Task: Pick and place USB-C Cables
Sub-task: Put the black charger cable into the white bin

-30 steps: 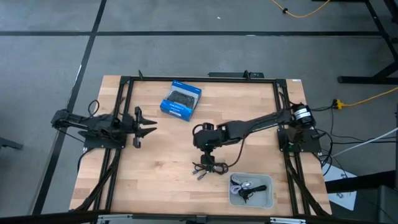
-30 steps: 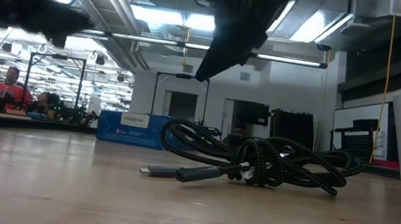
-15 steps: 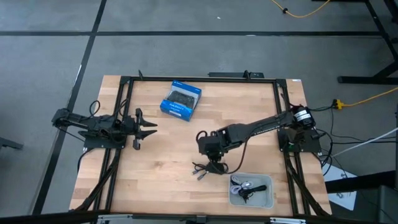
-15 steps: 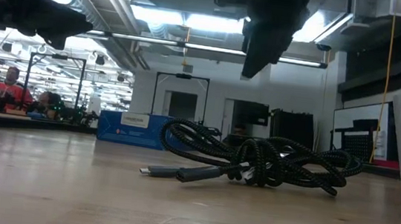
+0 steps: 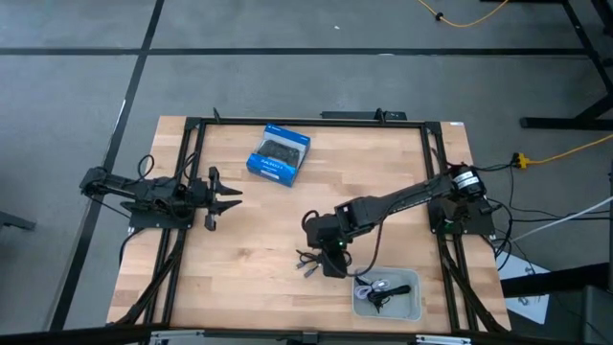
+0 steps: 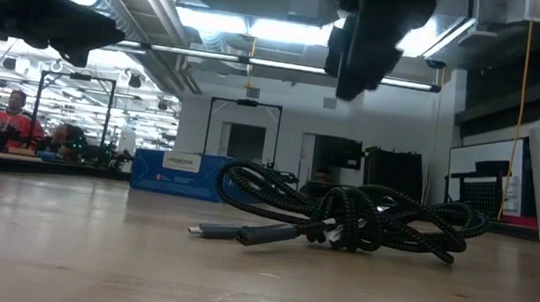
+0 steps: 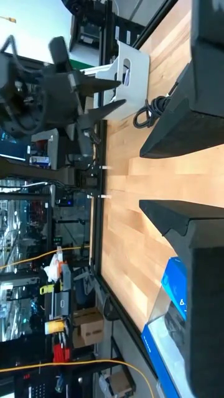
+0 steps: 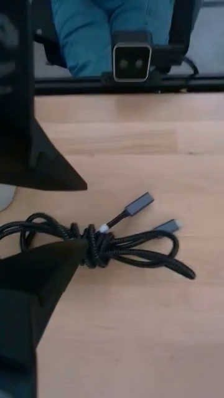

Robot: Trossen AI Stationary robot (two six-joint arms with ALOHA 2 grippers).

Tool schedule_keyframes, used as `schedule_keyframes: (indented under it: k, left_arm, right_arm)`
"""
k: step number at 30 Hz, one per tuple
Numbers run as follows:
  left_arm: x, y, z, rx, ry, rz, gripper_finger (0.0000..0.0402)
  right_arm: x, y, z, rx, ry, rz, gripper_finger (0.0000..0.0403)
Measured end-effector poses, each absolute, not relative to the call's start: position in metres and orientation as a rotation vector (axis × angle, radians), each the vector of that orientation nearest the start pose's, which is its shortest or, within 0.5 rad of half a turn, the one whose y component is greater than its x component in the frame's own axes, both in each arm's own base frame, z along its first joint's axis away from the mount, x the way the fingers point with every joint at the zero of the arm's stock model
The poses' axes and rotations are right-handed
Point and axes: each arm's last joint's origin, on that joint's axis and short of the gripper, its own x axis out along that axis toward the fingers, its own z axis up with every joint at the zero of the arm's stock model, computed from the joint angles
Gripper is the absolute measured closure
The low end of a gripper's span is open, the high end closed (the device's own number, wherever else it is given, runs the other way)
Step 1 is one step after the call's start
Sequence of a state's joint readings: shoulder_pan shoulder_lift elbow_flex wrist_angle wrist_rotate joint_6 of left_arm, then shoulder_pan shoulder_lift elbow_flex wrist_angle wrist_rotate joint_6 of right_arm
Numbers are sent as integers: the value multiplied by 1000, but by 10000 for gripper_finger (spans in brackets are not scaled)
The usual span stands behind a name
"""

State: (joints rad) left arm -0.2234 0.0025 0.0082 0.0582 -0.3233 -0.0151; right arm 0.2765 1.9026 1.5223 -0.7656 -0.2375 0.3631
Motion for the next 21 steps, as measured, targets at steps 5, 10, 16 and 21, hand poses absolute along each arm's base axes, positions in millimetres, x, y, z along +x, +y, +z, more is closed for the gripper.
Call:
schedule_keyframes:
  k: [5, 10, 16, 21]
  left_arm:
    - [95, -12, 172, -32, -62, 99, 292]
    - [95, -12, 172, -32, -62, 99, 292]
    - [95, -12, 172, -32, -62, 100, 292]
    - [95, -12, 172, -32, -62, 100, 292]
  right_arm:
    - [377, 116, 214, 292, 1211, 241, 240]
    - [373, 112, 198, 305, 1216, 185, 236]
    - [373, 112, 167, 394, 1229, 144, 232]
    - [376, 113, 140, 394, 1265, 127, 232]
